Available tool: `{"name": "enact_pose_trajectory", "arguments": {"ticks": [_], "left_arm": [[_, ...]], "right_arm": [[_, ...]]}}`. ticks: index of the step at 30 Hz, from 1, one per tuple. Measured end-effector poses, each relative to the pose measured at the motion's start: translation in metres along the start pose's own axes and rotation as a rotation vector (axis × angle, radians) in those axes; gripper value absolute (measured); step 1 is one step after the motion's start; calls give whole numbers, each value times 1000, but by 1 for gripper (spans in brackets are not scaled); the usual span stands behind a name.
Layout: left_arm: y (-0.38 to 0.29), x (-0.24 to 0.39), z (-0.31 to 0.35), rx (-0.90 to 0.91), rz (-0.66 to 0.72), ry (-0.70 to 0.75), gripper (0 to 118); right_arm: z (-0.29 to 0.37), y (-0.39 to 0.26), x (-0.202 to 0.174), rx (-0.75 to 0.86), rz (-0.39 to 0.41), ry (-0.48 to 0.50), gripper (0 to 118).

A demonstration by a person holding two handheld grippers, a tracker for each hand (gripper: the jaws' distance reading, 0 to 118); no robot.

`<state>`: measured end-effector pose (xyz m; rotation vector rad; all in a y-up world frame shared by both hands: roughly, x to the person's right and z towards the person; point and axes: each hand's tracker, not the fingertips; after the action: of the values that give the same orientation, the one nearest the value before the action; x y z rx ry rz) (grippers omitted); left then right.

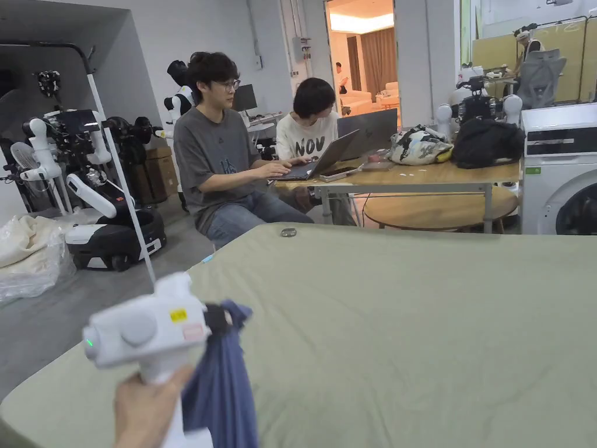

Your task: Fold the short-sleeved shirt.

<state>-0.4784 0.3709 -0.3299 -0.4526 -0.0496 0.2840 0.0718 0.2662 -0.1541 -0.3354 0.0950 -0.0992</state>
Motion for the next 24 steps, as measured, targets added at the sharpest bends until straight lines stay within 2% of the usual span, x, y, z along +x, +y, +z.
{"name": "enact_pose_trajectory", "arguments": {"ticks": [2, 5, 7, 10, 13, 15, 19, 21, 22, 24], "left_arm": [[59, 20, 19, 88, -50, 13, 0], [118, 78, 35, 140, -326, 118, 0], [126, 117, 31, 159, -454, 89, 0], [102, 172, 7, 141, -504, -25, 0], [28, 224, -40, 49, -480, -144, 0], [-40, 258, -71, -48, -387, -310, 0], [-184, 340, -104, -289, -312, -602, 0], [-259, 387, -104, -482, -265, -731, 0], [-291, 404, -99, -559, -242, -737, 0], [-342, 426, -79, -640, -229, -827, 0]], "right_arm": [[7, 1, 7, 8, -13, -15, 0], [22, 4, 18, 35, -31, -55, 0], [31, 6, 26, 48, -52, -69, 0], [44, 10, 40, 61, -73, -98, 0], [59, 12, 52, 73, -65, -149, 0], [71, 11, 60, 76, -71, -176, 0], [91, 8, 76, 78, -91, -223, 0], [100, 8, 85, 68, -104, -247, 0], [104, 7, 89, 60, -103, -255, 0], [115, 5, 94, 58, -88, -297, 0]]}}
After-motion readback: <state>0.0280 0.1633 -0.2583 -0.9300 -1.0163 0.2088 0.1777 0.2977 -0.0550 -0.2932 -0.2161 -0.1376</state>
